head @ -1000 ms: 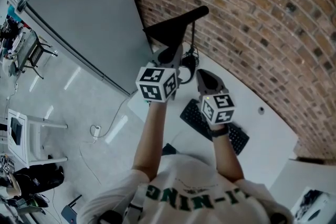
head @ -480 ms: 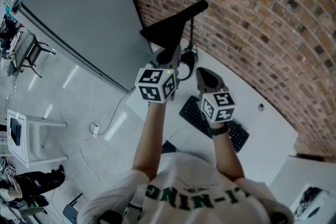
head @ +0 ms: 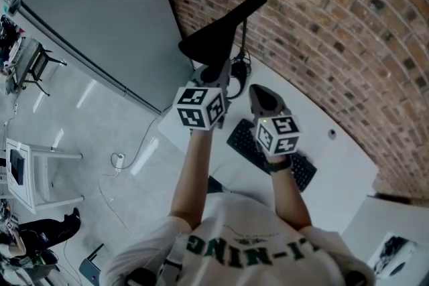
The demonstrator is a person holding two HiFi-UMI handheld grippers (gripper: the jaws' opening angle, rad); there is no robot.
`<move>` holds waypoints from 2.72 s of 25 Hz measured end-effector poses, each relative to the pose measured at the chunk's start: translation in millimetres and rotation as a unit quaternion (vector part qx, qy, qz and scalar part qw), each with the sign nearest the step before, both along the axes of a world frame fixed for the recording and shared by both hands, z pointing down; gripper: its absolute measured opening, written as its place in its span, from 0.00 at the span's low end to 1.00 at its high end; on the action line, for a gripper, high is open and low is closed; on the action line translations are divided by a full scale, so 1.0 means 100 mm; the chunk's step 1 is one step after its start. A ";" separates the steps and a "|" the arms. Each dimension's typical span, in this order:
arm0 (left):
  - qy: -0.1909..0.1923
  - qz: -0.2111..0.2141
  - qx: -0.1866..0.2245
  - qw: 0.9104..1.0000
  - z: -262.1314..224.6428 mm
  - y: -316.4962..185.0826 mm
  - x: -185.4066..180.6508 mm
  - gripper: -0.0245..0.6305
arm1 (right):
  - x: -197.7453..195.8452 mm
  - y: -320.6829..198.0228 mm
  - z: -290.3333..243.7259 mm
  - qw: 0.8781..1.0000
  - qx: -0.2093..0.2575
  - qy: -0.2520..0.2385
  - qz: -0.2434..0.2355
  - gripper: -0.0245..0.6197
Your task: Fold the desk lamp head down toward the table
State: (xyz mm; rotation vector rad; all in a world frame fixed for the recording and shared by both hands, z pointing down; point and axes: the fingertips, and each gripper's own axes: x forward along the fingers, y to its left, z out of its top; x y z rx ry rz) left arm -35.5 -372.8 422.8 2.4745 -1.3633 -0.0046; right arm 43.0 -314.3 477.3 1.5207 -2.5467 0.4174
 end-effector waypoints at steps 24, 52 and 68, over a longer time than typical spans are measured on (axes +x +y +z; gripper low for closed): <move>0.053 0.014 -0.048 0.997 0.63 -0.17 0.15 0.05 | 0.12 -0.10 0.20 0.999 -0.023 -0.006 0.024 0.05; 0.187 0.059 -0.018 0.980 1.07 -0.43 0.40 0.05 | 0.20 -0.19 0.35 0.999 -0.040 -0.001 0.033 0.05; 0.248 0.076 0.003 0.966 1.25 -0.60 0.56 0.05 | 0.25 -0.21 0.40 0.998 -0.046 0.006 0.042 0.05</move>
